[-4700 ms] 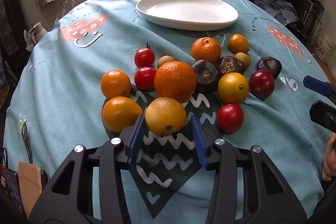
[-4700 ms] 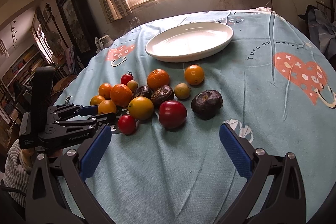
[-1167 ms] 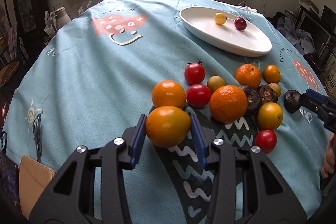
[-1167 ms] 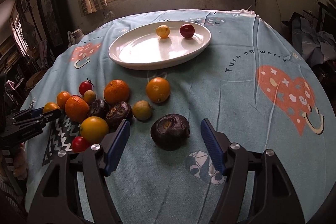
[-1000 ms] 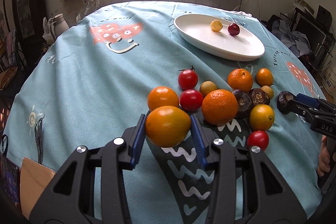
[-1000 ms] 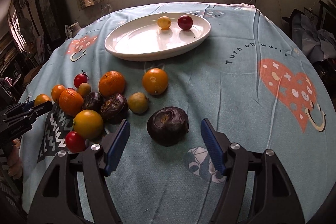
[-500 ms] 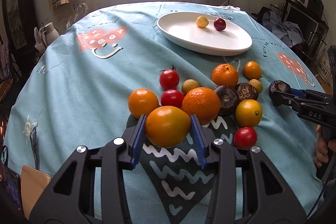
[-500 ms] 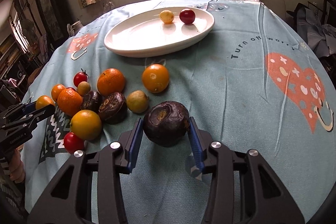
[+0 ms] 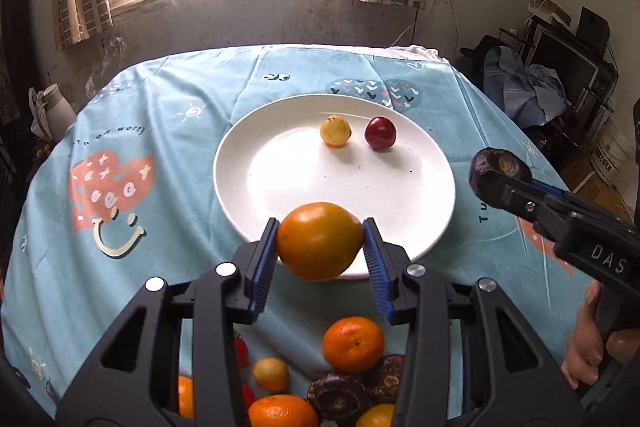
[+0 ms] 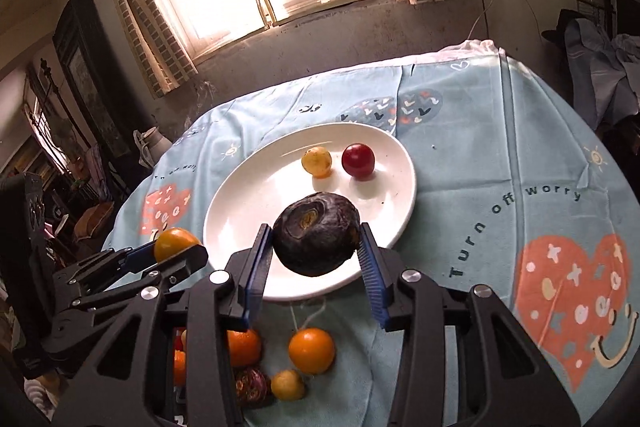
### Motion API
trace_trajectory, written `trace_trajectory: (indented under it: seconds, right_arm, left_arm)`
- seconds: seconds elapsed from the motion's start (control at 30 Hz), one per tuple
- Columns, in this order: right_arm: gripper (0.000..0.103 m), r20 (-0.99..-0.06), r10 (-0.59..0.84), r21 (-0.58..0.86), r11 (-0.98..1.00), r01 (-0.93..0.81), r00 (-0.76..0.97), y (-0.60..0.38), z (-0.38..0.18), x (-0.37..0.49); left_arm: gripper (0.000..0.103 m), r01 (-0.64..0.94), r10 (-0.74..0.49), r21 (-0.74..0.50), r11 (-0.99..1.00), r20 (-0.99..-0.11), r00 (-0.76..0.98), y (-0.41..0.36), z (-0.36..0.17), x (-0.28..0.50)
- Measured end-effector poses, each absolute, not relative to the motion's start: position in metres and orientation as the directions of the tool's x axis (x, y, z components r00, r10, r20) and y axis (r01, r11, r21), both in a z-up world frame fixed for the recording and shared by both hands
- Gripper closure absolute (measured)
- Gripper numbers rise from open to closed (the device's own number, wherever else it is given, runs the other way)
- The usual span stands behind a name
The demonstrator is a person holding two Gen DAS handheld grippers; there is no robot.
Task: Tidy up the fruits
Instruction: 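Place the orange and passion fruit on the white plate, opening both tools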
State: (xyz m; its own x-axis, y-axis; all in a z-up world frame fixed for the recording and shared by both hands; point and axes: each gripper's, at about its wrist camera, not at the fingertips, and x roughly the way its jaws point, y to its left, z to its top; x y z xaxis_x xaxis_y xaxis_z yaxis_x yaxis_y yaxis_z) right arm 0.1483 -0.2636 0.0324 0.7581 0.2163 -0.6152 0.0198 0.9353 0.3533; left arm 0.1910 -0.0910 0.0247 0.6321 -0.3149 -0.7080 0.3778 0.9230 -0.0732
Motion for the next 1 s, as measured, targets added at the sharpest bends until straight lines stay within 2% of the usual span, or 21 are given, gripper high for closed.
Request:
trace_trajectory:
  seconds: [0.17, 0.2, 0.23, 0.27, 0.37, 0.53, 0.67, 0.87, 0.93, 1.0]
  right_arm:
    - [0.059, -0.656, 0.243, 0.371, 0.928, 0.024, 0.715, -0.260, 0.003, 0.181]
    - [0.055, -0.652, 0.243, 0.374, 0.927, 0.025, 0.718, -0.262, 0.002, 0.182]
    - [0.039, -0.646, 0.238, 0.370, 0.929, 0.026, 0.725, -0.262, 0.003, 0.182]
    - [0.033, -0.635, 0.217, 0.356, 0.934, 0.031, 0.742, -0.263, 0.005, 0.180]
    - [0.033, -0.602, 0.200, 0.347, 0.937, 0.027, 0.773, -0.265, 0.015, 0.171]
    - [0.033, -0.518, 0.218, 0.374, 0.928, -0.010, 0.827, -0.269, 0.046, 0.129]
    - [0.033, -0.466, 0.205, 0.370, 0.929, -0.021, 0.861, -0.268, 0.054, 0.089]
    - [0.032, -0.506, 0.213, 0.345, 0.938, -0.030, 0.836, -0.258, 0.033, 0.055]
    - [0.032, -0.517, 0.219, 0.339, 0.940, -0.037, 0.827, -0.254, 0.027, 0.047]
    - [0.032, -0.524, 0.210, 0.326, 0.945, -0.034, 0.825, -0.251, 0.025, 0.043]
  left_arm:
    - [0.060, 0.371, -0.301, -0.083, 0.925, -0.754, 0.583, -0.098, -0.006, 0.219]
    - [0.060, 0.368, -0.298, -0.083, 0.926, -0.760, 0.578, -0.098, -0.011, 0.222]
    - [0.059, 0.366, -0.292, -0.079, 0.927, -0.765, 0.575, -0.099, -0.015, 0.224]
    - [0.057, 0.368, -0.290, -0.076, 0.927, -0.770, 0.569, -0.099, -0.018, 0.224]
    - [0.049, 0.362, -0.296, -0.080, 0.929, -0.750, 0.591, -0.092, -0.009, 0.219]
    - [0.045, 0.314, -0.306, -0.118, 0.942, -0.691, 0.655, -0.054, 0.022, 0.196]
    - [0.043, 0.251, -0.256, -0.107, 0.962, -0.671, 0.695, -0.018, 0.023, 0.164]
    - [0.043, 0.195, -0.173, -0.050, 0.979, -0.711, 0.682, 0.013, -0.008, 0.120]
    - [0.044, 0.200, -0.189, -0.072, 0.977, -0.727, 0.660, 0.021, -0.016, 0.108]
    - [0.044, 0.233, -0.223, -0.085, 0.969, -0.707, 0.671, 0.023, -0.016, 0.091]
